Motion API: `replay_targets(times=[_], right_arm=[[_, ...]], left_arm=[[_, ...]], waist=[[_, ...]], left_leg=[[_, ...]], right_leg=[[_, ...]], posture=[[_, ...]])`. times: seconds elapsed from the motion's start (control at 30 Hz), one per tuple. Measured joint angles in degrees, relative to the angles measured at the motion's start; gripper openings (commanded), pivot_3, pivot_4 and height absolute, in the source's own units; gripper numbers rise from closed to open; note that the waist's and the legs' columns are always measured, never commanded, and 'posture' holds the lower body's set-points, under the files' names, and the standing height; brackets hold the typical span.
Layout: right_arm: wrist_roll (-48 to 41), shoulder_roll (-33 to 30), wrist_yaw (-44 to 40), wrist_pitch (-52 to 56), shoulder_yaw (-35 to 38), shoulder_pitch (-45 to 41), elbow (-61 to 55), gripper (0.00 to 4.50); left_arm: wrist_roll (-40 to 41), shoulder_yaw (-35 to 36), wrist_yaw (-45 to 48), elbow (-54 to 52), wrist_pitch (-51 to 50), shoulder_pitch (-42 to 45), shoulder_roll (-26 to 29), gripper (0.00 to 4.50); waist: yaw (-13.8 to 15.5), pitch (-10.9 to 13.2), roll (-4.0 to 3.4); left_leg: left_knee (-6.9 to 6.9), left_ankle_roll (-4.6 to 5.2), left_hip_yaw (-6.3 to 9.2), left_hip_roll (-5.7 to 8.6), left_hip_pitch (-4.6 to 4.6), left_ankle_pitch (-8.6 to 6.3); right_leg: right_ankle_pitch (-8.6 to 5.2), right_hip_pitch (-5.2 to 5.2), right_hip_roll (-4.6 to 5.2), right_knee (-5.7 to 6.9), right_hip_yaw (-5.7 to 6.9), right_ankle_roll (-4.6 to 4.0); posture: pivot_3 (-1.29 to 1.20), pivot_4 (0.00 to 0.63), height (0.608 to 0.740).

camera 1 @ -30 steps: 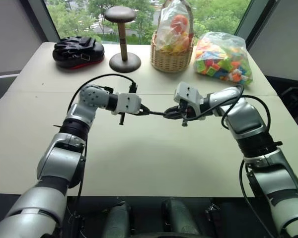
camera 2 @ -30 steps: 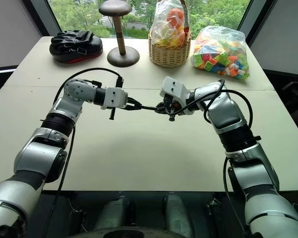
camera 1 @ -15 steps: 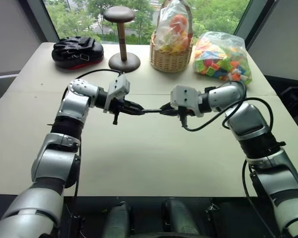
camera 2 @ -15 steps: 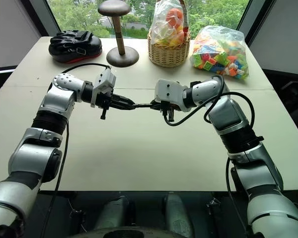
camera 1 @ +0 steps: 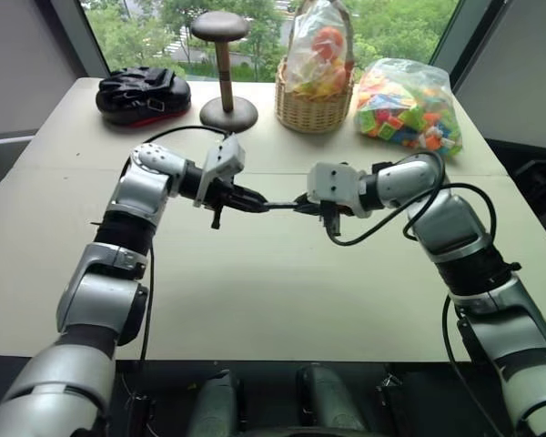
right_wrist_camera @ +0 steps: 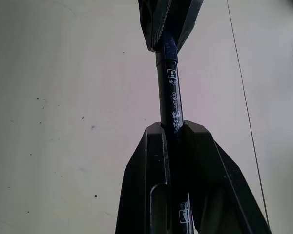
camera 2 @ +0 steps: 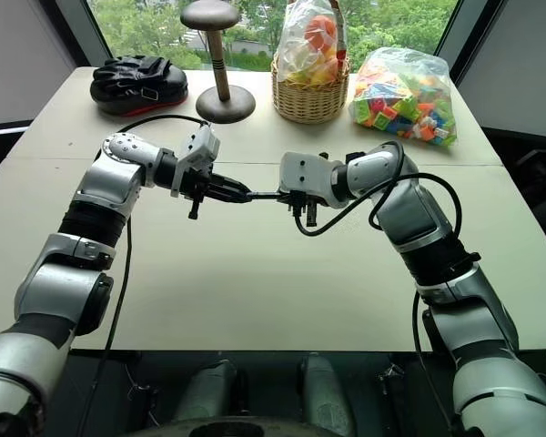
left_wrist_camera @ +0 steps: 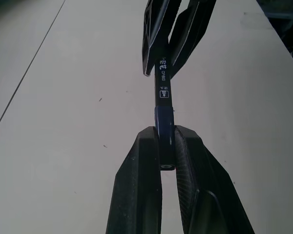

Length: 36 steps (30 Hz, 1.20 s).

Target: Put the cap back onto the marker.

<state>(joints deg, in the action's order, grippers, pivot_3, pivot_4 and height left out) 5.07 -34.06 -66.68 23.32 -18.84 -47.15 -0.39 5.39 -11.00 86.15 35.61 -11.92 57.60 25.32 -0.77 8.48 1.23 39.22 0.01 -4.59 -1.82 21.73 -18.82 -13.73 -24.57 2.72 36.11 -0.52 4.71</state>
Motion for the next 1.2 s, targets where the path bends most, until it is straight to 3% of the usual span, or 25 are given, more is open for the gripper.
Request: replay_targets(times=[0.57, 0.67, 0.83, 0.93, 1.03, 1.2], right_arm=[[1.6, -2.73, 0.36, -3.19, -1.39, 0.04, 1.26, 0.0], [2.03, -3.14, 1.17, -4.17, -1.4, 0.04, 1.95, 0.0], [6.68, -7.45, 4.08, -7.21, -1.49, 0.04, 7.48, 0.0], [9.03, -9.2, 7.19, -9.47, -1.19, 0.08, 12.73, 0.0], [6.47, -9.62, 9.11, -4.59, 4.4, 2.64, 13.92, 0.0], [-3.52, -2.3, 15.86, 23.72, 19.66, 8.76, 6.56, 0.0]], left_arm=[[-3.63, -1.2, -2.63, 1.38, 8.71, 0.29, -1.15, 0.04], [-3.79, -1.72, -3.18, 2.62, 10.77, 0.84, -1.4, 1.33], [-4.14, -1.66, -5.22, 4.17, 12.86, 1.04, -1.4, 3.86], [-4.14, -1.29, -7.45, 4.44, 13.45, 1.07, -0.46, 3.86], [-3.24, 1.91, -12.4, 4.26, 13.4, 0.89, 0.48, 3.86], [4.16, 11.31, -25.01, -8.92, 3.38, -7.58, -2.51, 3.86]], waist=[[0.12, 0.0, 0.0], [0.02, 0.0, 0.0], [0.07, 0.0, 0.0], [-0.01, 0.0, 0.0], [0.03, 0.0, 0.0], [-0.04, -0.02, -0.03]], left_leg=[[0.01, 0.0, -0.01, 0.02, 0.01, 0.0], [0.0, 0.0, -0.01, 0.02, 0.0, 0.0], [0.01, 0.01, -0.03, 0.02, -0.01, -0.01], [0.0, 0.01, -0.05, 0.02, -0.01, 0.0], [-0.02, 0.0, -0.01, -0.03, 0.01, 0.0], [-0.04, -0.3, -0.04, -0.22, -0.05, 0.17]], right_leg=[[0.0, 0.0, 0.02, -0.01, 0.0, 0.0], [0.0, 0.0, 0.0, -0.01, 0.0, 0.0], [0.0, 0.0, 0.01, -0.03, -0.01, 0.0], [0.0, 0.0, 0.01, -0.03, -0.04, 0.0], [0.0, -0.01, 0.0, -0.02, -0.04, 0.0], [0.01, 0.02, 0.08, 0.07, -0.1, 0.01]], posture=[[0.0, 0.15, 0.74], [0.0, 0.15, 0.74], [0.0, 0.15, 0.74], [0.0, 0.15, 0.74], [0.0, 0.15, 0.74], [0.0, 0.15, 0.74]])
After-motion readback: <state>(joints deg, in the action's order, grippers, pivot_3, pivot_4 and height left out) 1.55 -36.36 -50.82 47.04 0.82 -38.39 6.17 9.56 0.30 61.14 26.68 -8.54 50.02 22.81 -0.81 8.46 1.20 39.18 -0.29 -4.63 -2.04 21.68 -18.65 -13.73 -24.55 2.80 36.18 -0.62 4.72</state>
